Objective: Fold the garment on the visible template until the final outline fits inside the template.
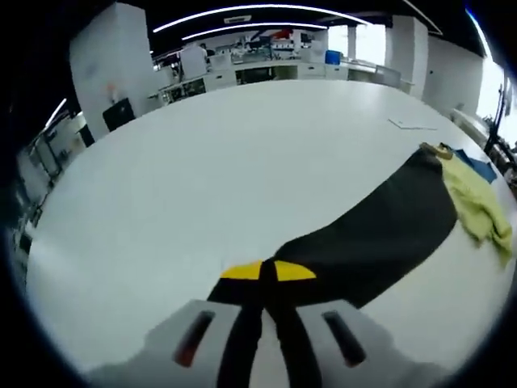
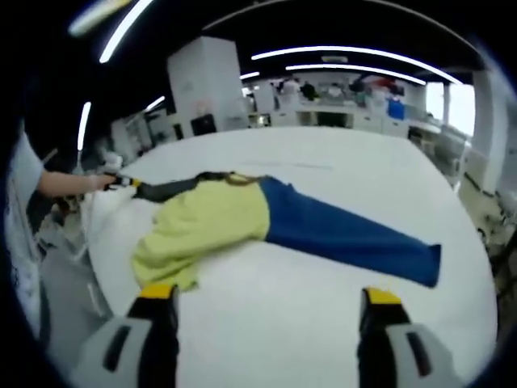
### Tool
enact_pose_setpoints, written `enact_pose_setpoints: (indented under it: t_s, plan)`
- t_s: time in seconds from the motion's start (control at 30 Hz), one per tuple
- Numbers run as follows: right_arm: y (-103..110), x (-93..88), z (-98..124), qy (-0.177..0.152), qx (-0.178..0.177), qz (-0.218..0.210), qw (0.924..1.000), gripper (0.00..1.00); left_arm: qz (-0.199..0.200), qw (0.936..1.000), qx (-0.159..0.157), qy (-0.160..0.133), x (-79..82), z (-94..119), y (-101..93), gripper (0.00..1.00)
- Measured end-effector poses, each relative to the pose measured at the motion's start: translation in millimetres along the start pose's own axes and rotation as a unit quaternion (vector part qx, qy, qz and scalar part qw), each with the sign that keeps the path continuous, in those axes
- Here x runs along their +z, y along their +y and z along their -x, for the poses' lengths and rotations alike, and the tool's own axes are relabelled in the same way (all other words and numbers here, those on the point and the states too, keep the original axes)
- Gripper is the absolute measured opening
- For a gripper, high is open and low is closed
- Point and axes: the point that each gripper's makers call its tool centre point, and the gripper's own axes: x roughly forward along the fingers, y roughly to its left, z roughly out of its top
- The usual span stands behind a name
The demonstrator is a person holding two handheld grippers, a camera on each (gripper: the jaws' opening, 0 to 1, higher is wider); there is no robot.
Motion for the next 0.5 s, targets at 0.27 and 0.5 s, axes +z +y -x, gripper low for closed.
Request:
enact_pose_setpoints:
  t_s: [0.27,0.5]
  plan:
    - [5,-0.4,-1,0.004,-0.002,-0.002,1.0000,0.93,-0.021,0.9994,0.008,0.028,-7.5,-19,6.6,0.00]
    - [8,-3.0,-4,0.009,0.000,0.000,1.0000,0.93,-0.012,0.9995,0.009,0.029,-9.1,-21,11.7,0.01]
